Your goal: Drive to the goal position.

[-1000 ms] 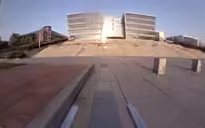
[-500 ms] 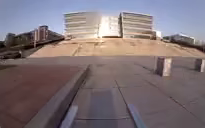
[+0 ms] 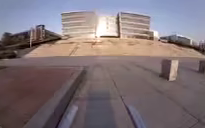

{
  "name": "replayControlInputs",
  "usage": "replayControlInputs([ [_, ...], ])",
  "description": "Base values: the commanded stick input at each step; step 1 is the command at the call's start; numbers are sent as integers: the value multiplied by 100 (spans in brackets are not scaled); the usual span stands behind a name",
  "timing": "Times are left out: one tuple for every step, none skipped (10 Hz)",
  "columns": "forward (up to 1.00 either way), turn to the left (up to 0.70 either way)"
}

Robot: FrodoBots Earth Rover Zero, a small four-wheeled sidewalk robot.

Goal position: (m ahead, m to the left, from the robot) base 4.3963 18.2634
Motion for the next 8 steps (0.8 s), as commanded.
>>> replayControlInputs([
  [70,-14],
  [70,-14],
  [70,-14],
  [70,-14],
  [70,-14],
  [70,-14],
  [70,-14],
  [70,-14],
])
